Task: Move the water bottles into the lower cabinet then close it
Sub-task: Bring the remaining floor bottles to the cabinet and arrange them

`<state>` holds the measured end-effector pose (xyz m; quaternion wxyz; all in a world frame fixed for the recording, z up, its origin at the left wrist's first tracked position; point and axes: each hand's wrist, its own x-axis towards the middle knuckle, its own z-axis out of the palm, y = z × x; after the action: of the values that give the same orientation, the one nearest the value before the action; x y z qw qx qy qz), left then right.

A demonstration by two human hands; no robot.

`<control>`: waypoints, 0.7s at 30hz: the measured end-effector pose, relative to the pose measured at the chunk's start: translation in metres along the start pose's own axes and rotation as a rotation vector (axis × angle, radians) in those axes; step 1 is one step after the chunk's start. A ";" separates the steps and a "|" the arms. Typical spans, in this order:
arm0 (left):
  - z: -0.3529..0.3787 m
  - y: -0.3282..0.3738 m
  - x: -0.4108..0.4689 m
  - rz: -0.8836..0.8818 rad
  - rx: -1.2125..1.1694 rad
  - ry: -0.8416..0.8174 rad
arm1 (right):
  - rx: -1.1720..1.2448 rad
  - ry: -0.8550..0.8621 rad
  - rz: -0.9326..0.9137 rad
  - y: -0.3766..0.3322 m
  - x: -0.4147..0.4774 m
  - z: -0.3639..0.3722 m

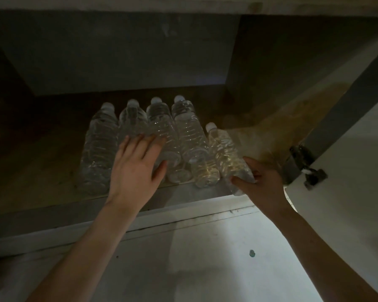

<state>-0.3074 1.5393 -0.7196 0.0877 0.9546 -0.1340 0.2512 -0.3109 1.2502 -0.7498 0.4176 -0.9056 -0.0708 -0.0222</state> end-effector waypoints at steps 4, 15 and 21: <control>0.000 -0.004 -0.001 0.025 -0.029 0.000 | 0.196 0.193 0.155 -0.004 0.014 0.012; 0.005 -0.007 -0.002 0.032 -0.066 0.038 | 0.192 0.222 0.167 -0.019 0.037 0.025; 0.000 -0.004 -0.001 0.024 -0.068 0.015 | 0.102 0.157 0.142 -0.023 0.036 0.013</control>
<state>-0.3069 1.5428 -0.7207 0.1183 0.9475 -0.1535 0.2545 -0.2791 1.2782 -0.7373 0.4680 -0.8813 0.0252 -0.0598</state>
